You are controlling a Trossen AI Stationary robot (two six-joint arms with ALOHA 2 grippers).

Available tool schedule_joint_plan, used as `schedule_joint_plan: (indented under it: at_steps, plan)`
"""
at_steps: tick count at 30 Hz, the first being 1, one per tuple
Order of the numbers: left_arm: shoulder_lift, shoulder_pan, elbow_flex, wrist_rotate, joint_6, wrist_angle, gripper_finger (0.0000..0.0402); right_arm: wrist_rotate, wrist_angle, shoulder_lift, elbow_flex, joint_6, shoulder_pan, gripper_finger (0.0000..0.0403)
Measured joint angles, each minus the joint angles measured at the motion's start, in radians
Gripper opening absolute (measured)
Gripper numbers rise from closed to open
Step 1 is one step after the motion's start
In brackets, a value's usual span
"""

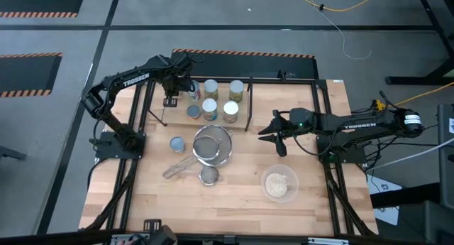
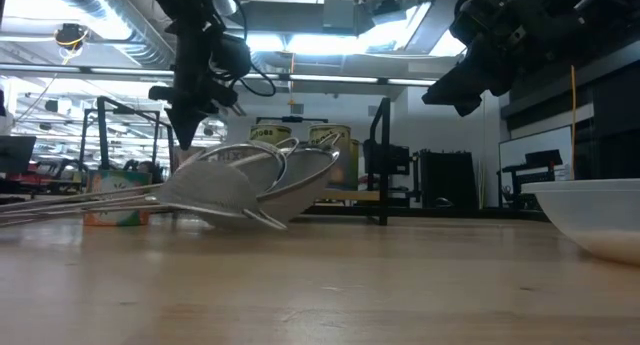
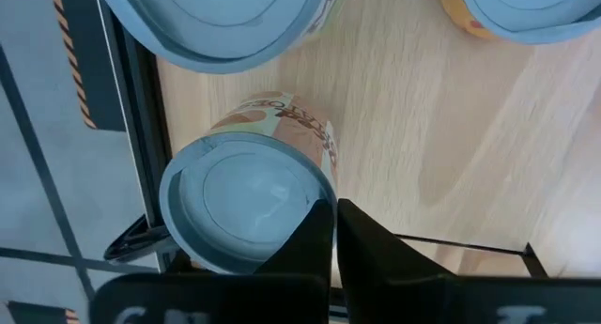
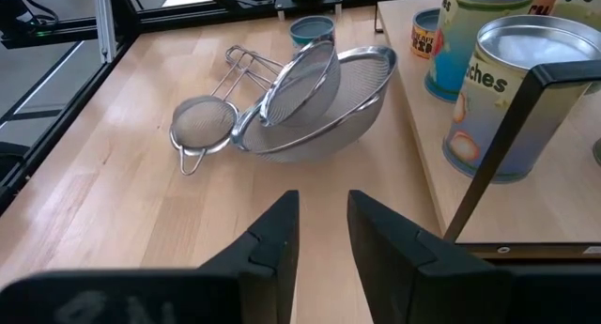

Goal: Pick and place cans onto a shelf
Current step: Put the diced tomatoes on the shelf

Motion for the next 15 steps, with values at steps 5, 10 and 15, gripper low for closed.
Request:
schedule_joint_plan:
  at_steps: [5, 10, 15]
  plan:
    - [0.000, 0.000, 0.000, 0.000, 0.000, 0.000, 0.0005, 0.000, 0.000, 0.000, 0.000, 0.000, 0.000, 0.0098]
    - [0.000, 0.000, 0.000, 0.026, -0.012, 0.015, 0.0003, 0.000, 0.000, 0.000, 0.000, 0.000, 0.000, 0.0098]
    - [0.000, 0.000, 0.000, 0.041, -0.013, 0.021, 0.0004, 0.000, 0.000, 0.000, 0.000, 0.000, 0.000, 0.0098]
